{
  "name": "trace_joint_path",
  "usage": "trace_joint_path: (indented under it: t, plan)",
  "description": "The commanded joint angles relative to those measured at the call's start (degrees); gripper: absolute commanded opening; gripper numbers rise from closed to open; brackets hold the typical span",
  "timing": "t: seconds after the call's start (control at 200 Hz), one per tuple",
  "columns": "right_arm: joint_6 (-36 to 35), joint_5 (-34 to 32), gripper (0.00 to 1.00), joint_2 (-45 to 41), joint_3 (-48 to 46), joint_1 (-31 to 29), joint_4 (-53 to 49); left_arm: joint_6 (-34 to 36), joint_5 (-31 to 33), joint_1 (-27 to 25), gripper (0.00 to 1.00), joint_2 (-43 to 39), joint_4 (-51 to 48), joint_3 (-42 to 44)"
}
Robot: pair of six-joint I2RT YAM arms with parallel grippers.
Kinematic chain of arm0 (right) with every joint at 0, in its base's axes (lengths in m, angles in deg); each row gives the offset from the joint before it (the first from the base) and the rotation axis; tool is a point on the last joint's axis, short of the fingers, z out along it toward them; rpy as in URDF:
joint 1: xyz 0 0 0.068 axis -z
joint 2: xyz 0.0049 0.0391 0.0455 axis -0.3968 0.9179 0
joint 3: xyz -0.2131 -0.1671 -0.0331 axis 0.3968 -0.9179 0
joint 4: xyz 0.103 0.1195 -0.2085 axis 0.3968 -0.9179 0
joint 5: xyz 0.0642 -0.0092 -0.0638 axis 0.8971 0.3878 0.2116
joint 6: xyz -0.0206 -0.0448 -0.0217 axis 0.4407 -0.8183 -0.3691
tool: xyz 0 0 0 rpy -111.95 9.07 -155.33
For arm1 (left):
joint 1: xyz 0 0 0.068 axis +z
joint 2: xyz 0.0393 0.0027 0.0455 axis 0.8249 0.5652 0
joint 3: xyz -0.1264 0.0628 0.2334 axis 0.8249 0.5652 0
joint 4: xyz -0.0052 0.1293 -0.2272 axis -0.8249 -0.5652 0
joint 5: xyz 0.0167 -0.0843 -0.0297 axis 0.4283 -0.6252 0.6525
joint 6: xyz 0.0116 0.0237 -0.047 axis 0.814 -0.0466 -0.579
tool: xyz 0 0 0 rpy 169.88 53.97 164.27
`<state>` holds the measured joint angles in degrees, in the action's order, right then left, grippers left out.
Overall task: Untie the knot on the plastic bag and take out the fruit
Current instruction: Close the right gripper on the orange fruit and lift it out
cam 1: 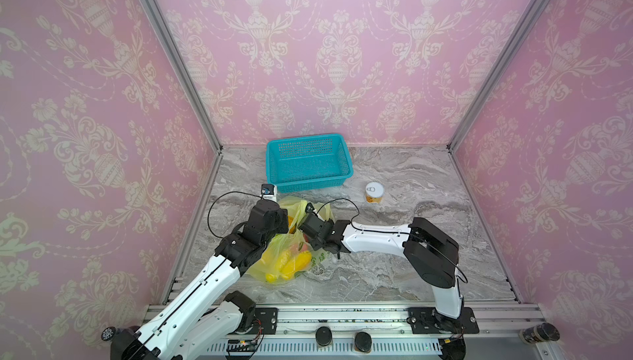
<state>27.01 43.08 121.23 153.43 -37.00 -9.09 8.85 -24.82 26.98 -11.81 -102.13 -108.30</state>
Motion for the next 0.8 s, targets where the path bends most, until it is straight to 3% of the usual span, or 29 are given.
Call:
trace_joint_path:
  t: [0.0, 0.34, 0.61, 0.796]
  plan:
    - [-0.9, 2.4, 0.45, -3.5, -2.2, -0.1, 0.8, -0.7, 0.1, 0.5, 0.0, 0.5, 0.1, 0.4]
    - [-2.3, 13.5, 0.37, -20.1, -13.9, -1.3, 10.3, -0.8, 0.1, 0.5, 0.0, 3.1, 0.0, -0.1]
    - [-2.9, 20.8, 0.34, -28.3, -18.6, -1.3, 15.7, -1.1, 1.9, 0.5, 0.0, 3.0, -0.6, -0.1]
    - [-4.7, 17.8, 0.29, -35.7, -18.6, 0.1, 16.3, -2.9, 8.1, 0.6, 0.0, 2.3, -1.6, 0.5]
